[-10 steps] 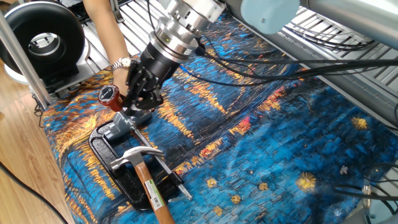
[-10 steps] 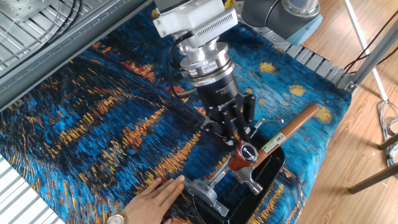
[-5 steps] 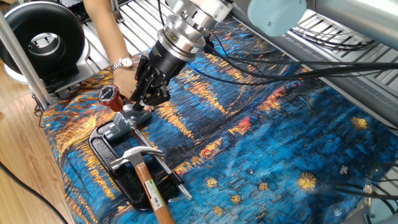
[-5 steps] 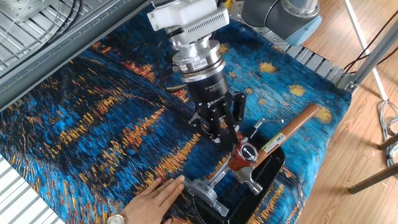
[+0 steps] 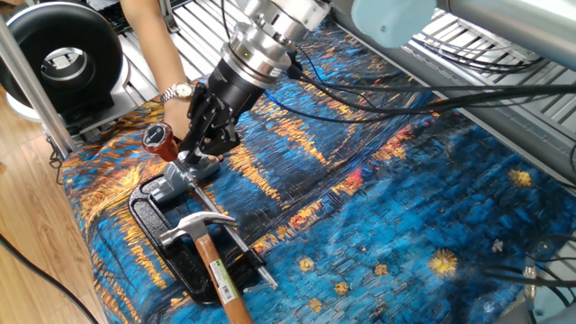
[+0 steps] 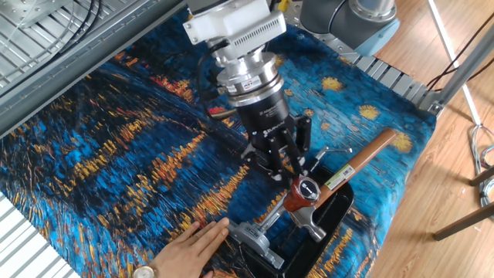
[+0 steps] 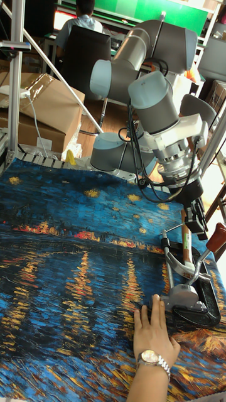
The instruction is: Push down the lever
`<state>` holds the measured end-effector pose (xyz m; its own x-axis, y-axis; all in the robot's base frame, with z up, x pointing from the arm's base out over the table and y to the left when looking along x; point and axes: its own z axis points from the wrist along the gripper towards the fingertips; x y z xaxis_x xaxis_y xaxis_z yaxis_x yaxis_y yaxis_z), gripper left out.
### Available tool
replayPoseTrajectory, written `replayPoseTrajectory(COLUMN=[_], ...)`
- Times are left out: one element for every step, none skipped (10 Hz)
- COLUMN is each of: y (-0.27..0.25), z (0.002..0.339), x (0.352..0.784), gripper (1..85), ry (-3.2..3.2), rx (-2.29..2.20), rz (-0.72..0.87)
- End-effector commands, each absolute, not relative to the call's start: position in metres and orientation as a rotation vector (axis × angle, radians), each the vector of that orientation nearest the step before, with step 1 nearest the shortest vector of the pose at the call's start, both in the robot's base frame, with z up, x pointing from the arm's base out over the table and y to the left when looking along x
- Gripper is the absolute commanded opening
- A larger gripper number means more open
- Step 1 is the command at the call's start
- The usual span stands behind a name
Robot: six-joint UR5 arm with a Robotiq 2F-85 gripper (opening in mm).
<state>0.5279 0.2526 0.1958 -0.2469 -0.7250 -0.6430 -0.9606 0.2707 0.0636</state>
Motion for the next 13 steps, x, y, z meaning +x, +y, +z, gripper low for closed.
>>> replayPoseTrajectory(y=[0.261,0.26,0.26,0.252,0.251,0.25,0.247,0.252,0.258,0.267,0.27,0.267,0.266], z=[0.212,0.214,0.219,0.222,0.225,0.226,0.223,0.219,0.216,0.215,0.211,0.205,0.204], x=[0.536,0.544,0.547,0.553,0.554,0.559,0.568,0.572,0.573,0.568,0.563,0.556,0.551], gripper=[32.3,29.7,29.3,29.3,29.3,29.3,29.3,29.7,30.0,31.3,31.7,31.7,32.3], ry=[2.014,2.006,2.0,1.989,1.985,1.99,2.0,2.001,1.997,1.995,2.004,2.026,2.027], rx=[-1.485,-1.47,-1.455,-1.457,-1.449,-1.432,-1.424,-1.421,-1.429,-1.43,-1.45,-1.466,-1.486], rz=[0.644,0.617,0.623,0.585,0.593,0.578,0.538,0.543,0.551,0.583,0.591,0.596,0.607])
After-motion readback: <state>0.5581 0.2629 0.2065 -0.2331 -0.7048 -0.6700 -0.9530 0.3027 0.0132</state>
